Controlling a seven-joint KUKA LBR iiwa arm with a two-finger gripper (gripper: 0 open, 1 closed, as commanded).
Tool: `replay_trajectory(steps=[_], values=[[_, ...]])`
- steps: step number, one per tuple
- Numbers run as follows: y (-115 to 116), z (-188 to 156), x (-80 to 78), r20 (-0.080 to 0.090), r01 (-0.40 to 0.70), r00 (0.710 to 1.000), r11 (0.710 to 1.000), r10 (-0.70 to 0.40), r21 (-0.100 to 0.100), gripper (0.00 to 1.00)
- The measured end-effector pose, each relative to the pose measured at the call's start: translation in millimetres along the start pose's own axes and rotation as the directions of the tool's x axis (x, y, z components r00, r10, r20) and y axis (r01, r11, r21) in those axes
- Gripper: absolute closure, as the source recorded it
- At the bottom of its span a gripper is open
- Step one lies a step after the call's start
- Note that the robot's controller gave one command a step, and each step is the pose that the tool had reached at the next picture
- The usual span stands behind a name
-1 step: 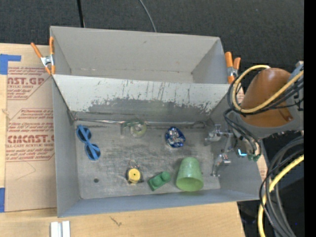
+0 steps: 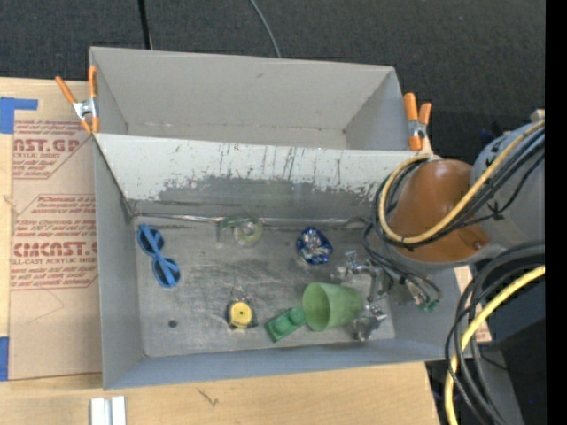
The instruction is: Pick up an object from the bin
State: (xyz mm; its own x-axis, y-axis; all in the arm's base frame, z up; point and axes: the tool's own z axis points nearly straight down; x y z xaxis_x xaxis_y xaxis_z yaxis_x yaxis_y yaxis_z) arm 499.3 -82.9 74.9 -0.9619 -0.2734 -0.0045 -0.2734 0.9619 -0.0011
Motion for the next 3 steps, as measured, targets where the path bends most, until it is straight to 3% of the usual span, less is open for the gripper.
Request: replay_trajectory(steps=[1, 2, 3], values=[[-1.7, -1.5, -1.2, 0.003, -0.001, 1.000, 1.000, 0.001, 0.003, 1.00], [-0.9, -116.6, -17.1, 0.004, -0.002, 1.000, 1.000, 0.002, 0.002, 1.00], [0.4, -159.3, -14.6, 0.002, -0.015, 1.000, 1.000, 0.015, 0.001, 1.00]])
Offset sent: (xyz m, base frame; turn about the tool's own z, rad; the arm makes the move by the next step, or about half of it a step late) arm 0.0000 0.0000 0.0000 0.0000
